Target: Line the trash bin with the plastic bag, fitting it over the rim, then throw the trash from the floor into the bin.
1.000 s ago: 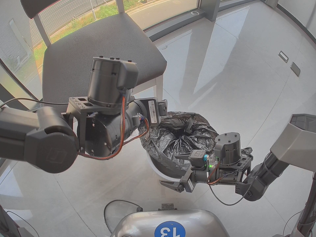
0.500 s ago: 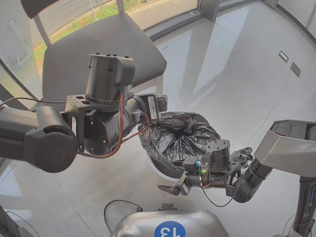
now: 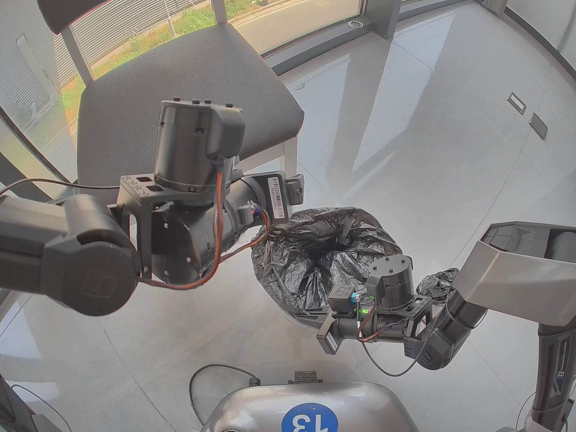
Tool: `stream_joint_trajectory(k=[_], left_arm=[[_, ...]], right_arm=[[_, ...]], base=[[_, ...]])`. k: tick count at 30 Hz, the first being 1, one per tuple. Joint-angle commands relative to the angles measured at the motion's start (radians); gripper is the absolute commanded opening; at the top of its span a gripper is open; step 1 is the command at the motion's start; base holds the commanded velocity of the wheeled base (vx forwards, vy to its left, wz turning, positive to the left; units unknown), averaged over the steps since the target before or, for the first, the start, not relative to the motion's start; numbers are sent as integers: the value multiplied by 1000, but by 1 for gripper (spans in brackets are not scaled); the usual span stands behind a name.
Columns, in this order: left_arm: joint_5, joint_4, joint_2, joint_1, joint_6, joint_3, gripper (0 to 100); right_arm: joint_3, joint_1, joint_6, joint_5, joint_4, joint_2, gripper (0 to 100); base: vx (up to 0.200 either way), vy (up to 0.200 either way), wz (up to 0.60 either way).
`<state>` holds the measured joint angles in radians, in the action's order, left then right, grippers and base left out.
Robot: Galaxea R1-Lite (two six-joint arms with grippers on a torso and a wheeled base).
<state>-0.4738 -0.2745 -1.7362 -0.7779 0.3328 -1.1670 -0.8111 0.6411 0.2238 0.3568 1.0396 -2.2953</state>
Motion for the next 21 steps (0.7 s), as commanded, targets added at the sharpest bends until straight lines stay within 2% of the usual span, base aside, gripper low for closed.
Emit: stream_joint_trajectory(k=[1,11,17,18,21], left_arm=[[-2,0,0,0,0,3,100],[-2,0,1,0,2,4,100],[-2,0,0,2,2,3,100],[-2,0,1,2,2,4,100],[-2,0,1,5,3,6,100]], right_arm=[[-8,20,0,1,0,2,0],[-16,129,0,1,-3,10,0],[-22,137,2,1,-1,-21,0],[-23,132,3,1,-1,-24,100],[-34,118,-3,-1,0,-26,100]], base=[[0,0,0],[0,0,0],[0,0,0],[0,0,0],[0,0,0]])
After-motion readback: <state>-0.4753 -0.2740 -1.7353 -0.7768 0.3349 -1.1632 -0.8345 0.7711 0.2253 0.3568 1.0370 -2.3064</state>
